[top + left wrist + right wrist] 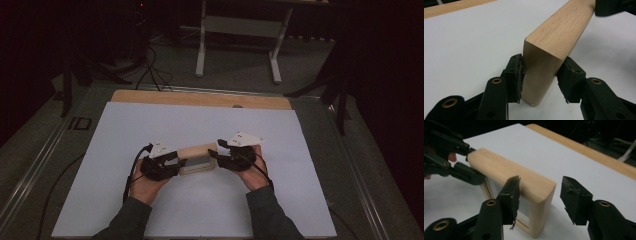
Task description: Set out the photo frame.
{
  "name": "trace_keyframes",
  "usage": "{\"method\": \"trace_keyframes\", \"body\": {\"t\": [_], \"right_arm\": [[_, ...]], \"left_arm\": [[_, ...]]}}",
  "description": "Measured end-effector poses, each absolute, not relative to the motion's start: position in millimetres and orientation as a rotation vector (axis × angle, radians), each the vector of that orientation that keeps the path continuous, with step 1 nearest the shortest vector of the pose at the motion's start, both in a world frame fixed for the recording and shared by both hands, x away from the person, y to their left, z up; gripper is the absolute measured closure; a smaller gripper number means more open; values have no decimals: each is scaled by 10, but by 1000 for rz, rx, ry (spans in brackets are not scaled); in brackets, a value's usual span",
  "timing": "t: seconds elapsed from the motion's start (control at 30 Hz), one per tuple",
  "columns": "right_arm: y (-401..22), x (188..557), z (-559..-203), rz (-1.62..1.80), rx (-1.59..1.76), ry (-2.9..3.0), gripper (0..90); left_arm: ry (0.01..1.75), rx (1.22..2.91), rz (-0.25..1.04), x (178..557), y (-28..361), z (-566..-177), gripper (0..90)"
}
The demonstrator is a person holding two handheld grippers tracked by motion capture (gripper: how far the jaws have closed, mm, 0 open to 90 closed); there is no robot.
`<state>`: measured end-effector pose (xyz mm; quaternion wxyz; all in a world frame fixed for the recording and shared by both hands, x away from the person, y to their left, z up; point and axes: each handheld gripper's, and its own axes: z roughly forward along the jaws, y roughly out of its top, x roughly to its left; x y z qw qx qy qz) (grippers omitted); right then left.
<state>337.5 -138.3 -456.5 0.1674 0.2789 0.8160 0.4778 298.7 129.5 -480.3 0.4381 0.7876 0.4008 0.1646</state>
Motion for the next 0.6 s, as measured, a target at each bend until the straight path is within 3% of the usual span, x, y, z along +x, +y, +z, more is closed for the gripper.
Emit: {"method": "trace_keyframes", "body": {"t": [0.27, 0.6], "right_arm": [[-1330, 3431, -4692, 1350, 765, 2405, 389], [-1275, 3522, -4797, 1334, 742, 2443, 391]], "left_arm": [[997, 1959, 414, 2994, 1301, -4804, 577], [1000, 1955, 421, 2998, 1298, -4807, 580]]}}
